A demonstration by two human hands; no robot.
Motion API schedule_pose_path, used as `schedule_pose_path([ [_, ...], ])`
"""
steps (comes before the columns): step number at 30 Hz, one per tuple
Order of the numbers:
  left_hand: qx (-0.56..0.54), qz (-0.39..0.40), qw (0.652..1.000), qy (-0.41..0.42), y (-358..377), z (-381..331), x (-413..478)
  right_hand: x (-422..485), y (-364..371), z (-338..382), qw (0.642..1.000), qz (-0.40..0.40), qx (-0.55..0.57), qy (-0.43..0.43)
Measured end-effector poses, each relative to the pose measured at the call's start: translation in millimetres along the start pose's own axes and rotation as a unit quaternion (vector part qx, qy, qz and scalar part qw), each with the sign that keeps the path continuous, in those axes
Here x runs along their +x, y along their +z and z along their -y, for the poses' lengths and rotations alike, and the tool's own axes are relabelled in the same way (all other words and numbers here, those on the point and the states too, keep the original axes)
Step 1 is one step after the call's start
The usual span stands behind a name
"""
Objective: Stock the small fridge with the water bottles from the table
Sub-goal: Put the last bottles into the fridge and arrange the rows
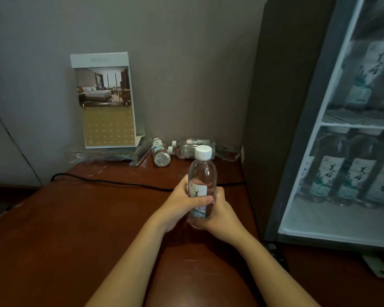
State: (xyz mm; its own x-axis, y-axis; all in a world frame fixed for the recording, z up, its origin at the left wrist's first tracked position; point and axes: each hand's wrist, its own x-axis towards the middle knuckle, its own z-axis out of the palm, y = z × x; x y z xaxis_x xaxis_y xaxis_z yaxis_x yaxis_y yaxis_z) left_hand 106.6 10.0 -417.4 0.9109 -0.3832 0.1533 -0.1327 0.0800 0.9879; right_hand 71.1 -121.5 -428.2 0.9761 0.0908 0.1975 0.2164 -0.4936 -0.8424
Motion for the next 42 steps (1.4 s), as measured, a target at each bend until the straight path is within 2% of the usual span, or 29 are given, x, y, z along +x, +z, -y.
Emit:
schedule_pose_path([
  [13, 0.056, -0.045, 0.997, 0.026, 33, -5, -48, -59, -7, 2, 1.0, 0.006, 0.009, 0.004],
  [16, 0.097, -0.057, 0.993, 0.039, 47, -5, -66, -79, -12, 1, 1.0, 0.008, 0.011, 0.01],
  [19, 0.16, -0.03, 0.986, 0.028, 66, -1, -93, -107, -25, -2, 1.0, 0.009, 0.006, 0.004],
  [24, 0.185, 0.009, 0.982, 0.025, 102, 0, -122, -154, -52, -13, 1.0, 0.003, 0.007, -0.01],
  [36, 0.213, 0.12, 0.968, 0.049, 220, -25, -94, -209, -159, -36, 0.992, -0.121, -0.019, -0.018],
  [39, 0.188, 0.147, 0.967, 0.085, 249, -58, -72, -206, -202, -18, 0.986, -0.159, -0.017, -0.041],
  [42, 0.175, 0.139, 0.961, 0.163, 274, -105, -48, -192, -247, 15, 0.972, -0.211, -0.029, -0.098],
])
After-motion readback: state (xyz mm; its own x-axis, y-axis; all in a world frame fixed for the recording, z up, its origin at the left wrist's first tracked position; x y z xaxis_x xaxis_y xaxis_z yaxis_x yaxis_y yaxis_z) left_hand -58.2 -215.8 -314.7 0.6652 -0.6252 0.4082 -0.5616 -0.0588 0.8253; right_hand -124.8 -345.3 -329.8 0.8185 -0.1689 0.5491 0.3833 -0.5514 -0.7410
